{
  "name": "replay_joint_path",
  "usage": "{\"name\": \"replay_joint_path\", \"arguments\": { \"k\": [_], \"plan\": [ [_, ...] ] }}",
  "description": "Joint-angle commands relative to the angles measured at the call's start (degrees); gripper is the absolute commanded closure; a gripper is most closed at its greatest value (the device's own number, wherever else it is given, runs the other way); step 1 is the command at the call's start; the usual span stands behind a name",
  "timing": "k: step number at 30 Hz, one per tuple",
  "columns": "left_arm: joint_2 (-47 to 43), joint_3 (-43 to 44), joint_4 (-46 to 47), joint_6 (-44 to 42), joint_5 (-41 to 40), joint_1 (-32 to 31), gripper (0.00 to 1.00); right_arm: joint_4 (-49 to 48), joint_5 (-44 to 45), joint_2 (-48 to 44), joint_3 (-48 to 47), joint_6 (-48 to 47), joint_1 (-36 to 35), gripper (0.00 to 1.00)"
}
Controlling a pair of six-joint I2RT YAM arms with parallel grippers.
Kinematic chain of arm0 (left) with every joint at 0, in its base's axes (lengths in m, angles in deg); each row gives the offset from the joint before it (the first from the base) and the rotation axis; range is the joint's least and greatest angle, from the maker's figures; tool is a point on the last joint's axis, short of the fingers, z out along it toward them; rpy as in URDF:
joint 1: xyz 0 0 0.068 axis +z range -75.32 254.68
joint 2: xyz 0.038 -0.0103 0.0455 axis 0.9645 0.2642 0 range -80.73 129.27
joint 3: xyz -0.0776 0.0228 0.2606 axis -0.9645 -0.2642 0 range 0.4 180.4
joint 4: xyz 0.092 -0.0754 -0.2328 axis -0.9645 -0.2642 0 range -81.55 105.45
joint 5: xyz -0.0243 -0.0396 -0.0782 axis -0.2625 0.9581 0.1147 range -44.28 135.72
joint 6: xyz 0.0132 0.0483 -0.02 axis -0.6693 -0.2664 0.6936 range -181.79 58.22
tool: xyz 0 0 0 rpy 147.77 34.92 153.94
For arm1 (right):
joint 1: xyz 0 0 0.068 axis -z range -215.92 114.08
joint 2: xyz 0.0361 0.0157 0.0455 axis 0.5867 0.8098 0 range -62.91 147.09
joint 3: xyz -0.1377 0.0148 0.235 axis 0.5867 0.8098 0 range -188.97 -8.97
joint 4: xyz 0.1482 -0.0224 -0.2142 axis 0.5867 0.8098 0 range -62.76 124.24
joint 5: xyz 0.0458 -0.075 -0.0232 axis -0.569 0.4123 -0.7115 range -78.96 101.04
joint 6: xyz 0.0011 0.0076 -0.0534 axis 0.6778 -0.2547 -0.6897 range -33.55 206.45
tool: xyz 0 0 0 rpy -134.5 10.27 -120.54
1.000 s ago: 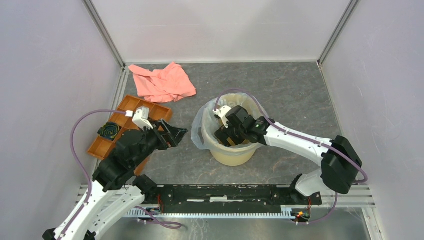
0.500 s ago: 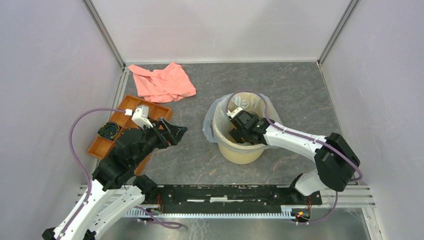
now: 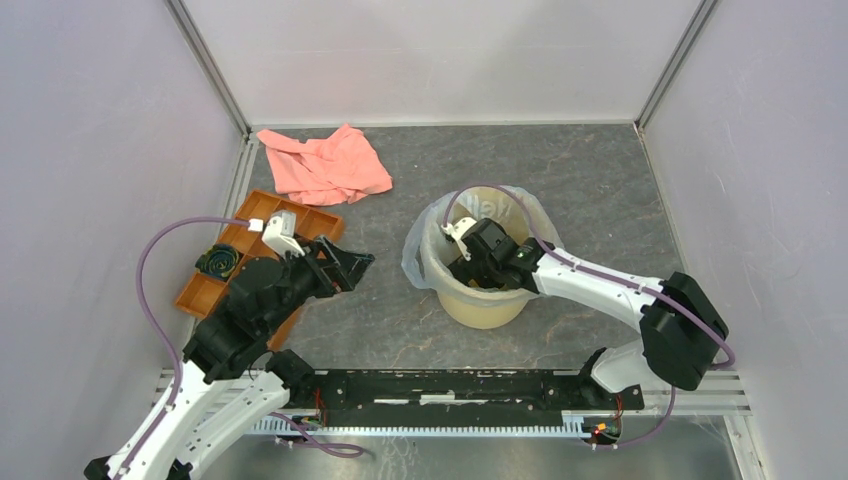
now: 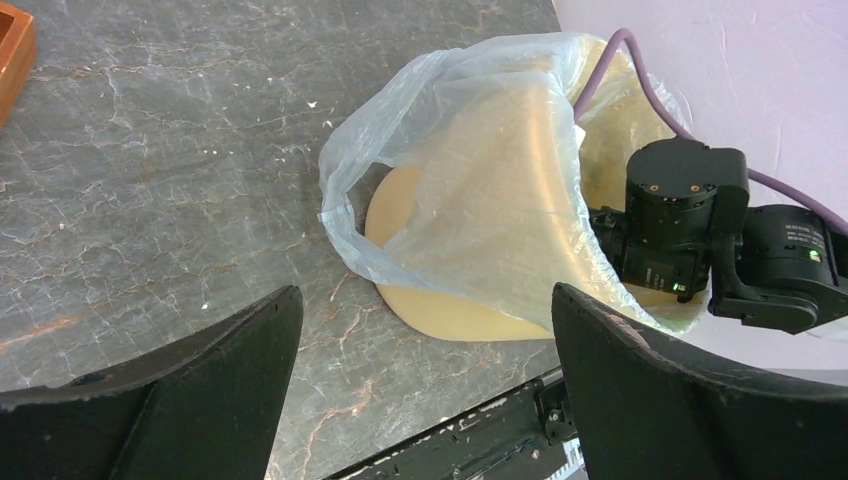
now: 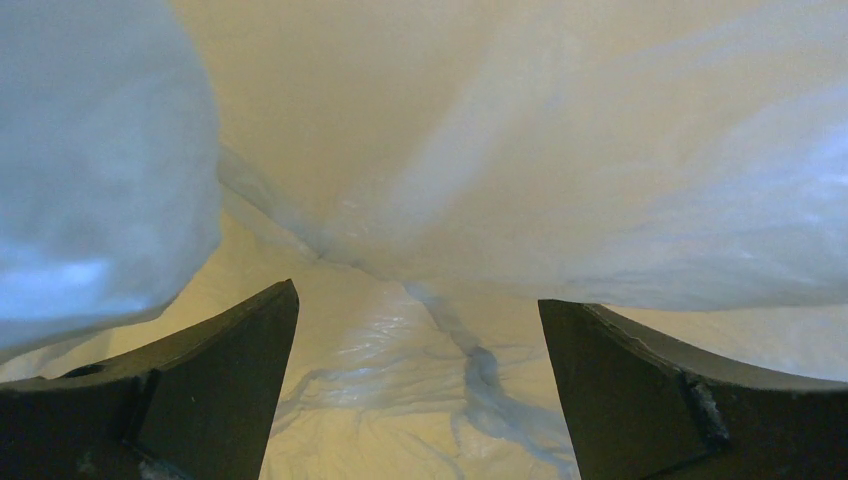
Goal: Put the trash bags into the trash bin
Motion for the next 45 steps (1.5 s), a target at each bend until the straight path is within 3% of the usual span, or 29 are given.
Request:
{"name": "replay_joint_path", "arguments": {
  "k": [1, 9, 17, 25, 33, 39, 45],
  "plan": [
    [-1.13, 2.03, 0.77, -2.43, -0.58, -0.24, 0.0, 1.71, -7.35, -1.51, 1.38, -1.37, -1.31, 0.02],
    [0.73, 2.01, 3.14, -2.92, 0.77, -0.23, 0.0, 5.02, -5.44, -11.32, 4.89, 1.77, -2.39, 0.02],
    [3.34, 3.36, 4.85, -3.28, 2.77, -0.23, 0.0, 6.15, 5.02, -12.82, -4.62, 3.96, -2.44, 0.02],
    [3.78, 7.24, 3.09, -5.68, 2.88, -0.23, 0.0, 11.49, 3.23, -16.34, -14.34, 3.28, -2.44, 0.02],
    [11.38, 26.3, -2.03, -13.4, 1.13, -0.23, 0.0, 15.13, -2.25, -26.47, -27.67, 0.37, -2.46, 0.02],
    [17.74, 41.98, -5.28, -18.69, -1.62, -0.23, 0.0, 17.26, 5.76, -31.07, -41.08, -3.75, -2.43, 0.02],
    [22.04, 54.19, -6.11, -21.38, -2.88, -0.23, 0.0, 16.21, 9.6, -32.55, -47.19, -7.32, -2.44, 0.02]
  ]
}}
